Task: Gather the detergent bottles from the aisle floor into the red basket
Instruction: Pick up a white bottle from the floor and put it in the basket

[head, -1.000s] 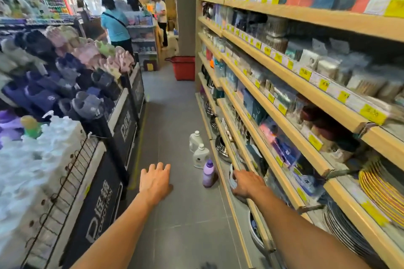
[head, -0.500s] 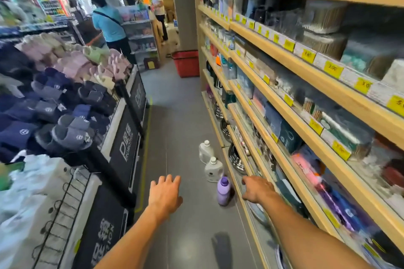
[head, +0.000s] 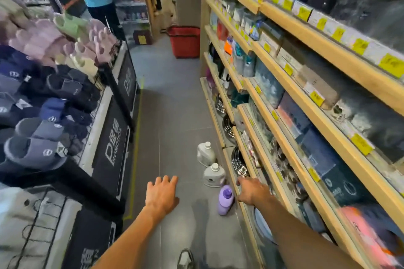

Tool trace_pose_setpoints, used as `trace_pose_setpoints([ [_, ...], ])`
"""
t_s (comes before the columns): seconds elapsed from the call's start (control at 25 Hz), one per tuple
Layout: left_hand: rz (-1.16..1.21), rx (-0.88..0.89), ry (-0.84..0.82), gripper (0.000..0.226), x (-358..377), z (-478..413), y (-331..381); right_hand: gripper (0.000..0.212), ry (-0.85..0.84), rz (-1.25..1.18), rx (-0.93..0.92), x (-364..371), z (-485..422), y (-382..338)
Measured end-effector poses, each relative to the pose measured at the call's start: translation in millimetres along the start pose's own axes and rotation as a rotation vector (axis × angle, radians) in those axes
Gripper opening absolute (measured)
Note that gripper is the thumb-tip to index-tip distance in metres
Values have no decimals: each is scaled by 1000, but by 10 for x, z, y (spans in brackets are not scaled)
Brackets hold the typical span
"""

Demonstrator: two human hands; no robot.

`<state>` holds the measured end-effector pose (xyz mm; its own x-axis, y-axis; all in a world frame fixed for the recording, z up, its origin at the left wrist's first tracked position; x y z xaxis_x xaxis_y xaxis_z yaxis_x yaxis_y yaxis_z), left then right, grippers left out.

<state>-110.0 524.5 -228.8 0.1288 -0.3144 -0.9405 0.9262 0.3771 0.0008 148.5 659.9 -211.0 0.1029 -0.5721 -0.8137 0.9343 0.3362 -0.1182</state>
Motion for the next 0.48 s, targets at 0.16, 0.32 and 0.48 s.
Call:
trace_pose_setpoints([
  [0.16,-17,37,-32,60,-182,-820,-224,48,-41,-54,35,-131,-474,-84],
  [0.32,-41,112,-116,60,-57,-1504,-168,51,-111,-117,94,-102,-976,37],
  [0.48,35,80,-247,64,190,-2421,-11,62,-188,-206,117,46,-1872,227],
])
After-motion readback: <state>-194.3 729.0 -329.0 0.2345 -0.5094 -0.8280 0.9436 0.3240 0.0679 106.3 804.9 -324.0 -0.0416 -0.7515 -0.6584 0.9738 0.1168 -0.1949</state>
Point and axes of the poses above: each hand's wrist, its own z-axis away from the middle knuckle, its own x-axis out of the palm, y = z × x, the point moved 1 cm from there along -z, towards the middle knuckle, and after that the axes turned 2 degrees about z, right-handed, at the moved point
